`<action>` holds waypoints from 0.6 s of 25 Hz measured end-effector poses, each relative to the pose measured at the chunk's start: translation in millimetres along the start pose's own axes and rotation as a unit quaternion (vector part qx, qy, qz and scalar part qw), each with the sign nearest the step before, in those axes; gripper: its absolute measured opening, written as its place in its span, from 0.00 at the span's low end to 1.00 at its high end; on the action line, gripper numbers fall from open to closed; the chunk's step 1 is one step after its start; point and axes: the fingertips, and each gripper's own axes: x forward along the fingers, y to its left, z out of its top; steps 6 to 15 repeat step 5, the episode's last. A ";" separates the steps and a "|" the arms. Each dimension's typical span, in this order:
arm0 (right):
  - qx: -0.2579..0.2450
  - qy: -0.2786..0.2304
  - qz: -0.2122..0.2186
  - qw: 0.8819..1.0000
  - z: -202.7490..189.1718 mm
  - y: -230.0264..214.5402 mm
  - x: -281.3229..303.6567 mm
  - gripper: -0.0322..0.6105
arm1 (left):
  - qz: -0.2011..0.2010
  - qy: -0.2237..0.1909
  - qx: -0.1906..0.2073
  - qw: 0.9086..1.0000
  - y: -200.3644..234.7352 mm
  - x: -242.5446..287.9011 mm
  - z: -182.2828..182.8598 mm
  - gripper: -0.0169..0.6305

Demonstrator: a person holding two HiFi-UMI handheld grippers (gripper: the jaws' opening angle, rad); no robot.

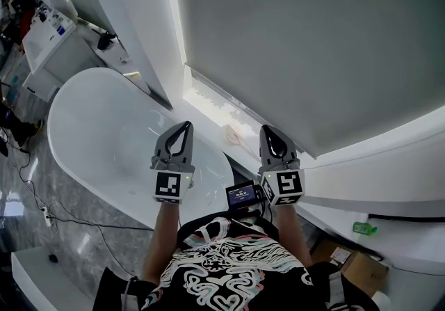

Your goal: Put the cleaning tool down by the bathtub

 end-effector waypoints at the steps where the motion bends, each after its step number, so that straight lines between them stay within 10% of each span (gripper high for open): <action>1: -0.001 0.001 0.001 1.000 -0.2 -0.5 0.9 0.09 | -0.003 0.000 -0.001 1.000 -0.7 1.5 -0.4 0.05; 15: -0.002 0.003 0.004 1.000 0.1 -0.6 5.3 0.09 | -0.013 0.000 -0.005 1.000 -3.4 5.8 -2.6 0.05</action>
